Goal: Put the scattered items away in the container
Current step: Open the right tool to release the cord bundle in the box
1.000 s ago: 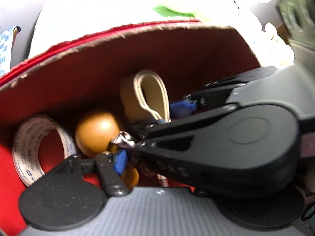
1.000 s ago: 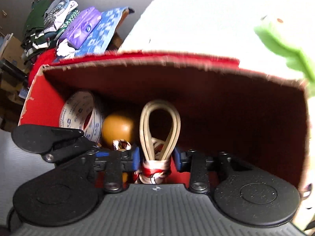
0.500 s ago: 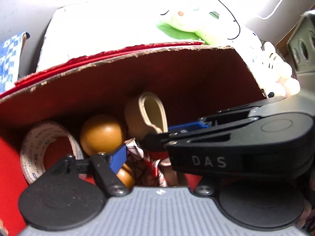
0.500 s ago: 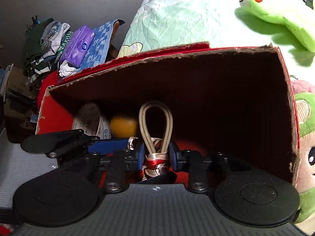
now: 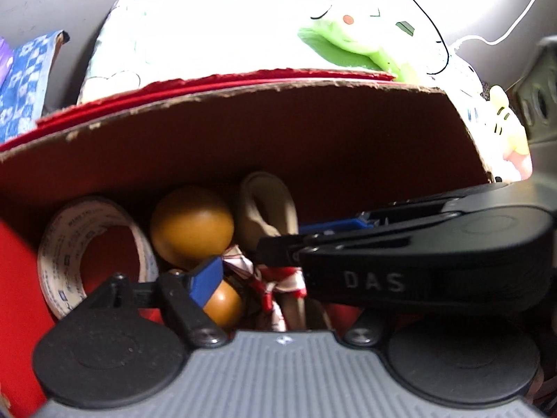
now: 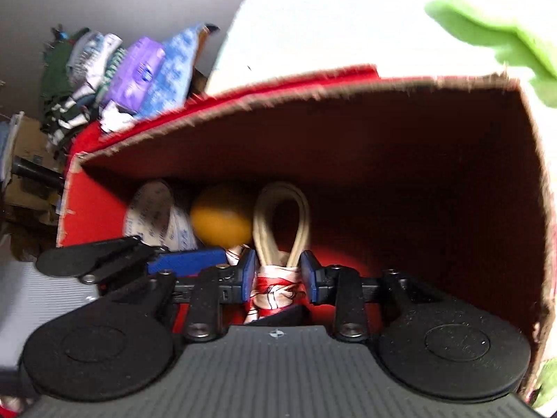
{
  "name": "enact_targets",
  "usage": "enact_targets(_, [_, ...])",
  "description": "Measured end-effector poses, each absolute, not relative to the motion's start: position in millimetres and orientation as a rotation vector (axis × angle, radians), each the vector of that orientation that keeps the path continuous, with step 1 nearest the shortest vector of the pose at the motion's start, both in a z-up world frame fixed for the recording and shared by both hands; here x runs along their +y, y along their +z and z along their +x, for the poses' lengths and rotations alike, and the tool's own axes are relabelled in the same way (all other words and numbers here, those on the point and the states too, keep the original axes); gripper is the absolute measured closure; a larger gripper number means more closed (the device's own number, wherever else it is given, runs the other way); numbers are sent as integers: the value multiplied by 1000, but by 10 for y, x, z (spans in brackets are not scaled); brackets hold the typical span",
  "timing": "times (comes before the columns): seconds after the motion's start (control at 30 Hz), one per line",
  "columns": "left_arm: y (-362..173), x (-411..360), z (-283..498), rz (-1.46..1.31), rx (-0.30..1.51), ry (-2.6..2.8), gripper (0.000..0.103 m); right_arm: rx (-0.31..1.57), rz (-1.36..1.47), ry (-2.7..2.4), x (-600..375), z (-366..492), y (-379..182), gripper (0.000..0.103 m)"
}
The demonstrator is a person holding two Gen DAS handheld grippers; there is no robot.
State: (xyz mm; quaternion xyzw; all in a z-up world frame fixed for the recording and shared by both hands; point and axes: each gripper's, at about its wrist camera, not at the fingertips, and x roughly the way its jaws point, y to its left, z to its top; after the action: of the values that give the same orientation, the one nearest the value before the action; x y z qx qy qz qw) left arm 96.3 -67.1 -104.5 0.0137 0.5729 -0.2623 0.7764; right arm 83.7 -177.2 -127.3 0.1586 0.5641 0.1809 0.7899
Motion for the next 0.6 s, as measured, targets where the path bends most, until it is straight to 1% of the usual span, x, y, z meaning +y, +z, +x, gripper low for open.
enact_targets(0.1, [-1070,-678,1004,4,1244,-569,23,1154,365,394,-1826,792,-1228,65])
enact_targets(0.17, [-1164,-710,1095,9,1243,-569,23,1131,397,386,-1867,798,-1227,65])
enact_targets(0.37, [-1133,-680,1074,12,1234,-567,23,1096,415,349,-1888,795,-1222,67])
enact_targets(0.4, [-1122,-659,1062,12,1234,-566,23,1102,406,347,-1885,802,-1219,67])
enact_targets(0.47, [-1117,-653,1057,15,1232,-567,23,1121,401,362,-1876,826,-1226,79])
enact_targets(0.5, [-1114,-651,1055,16,1230,-566,23,1130,409,381,-1881,834,-1236,81])
enact_targets(0.6, [-1108,-642,1057,10,1229,-564,23,1137,449,397,-1925,843,-1258,82])
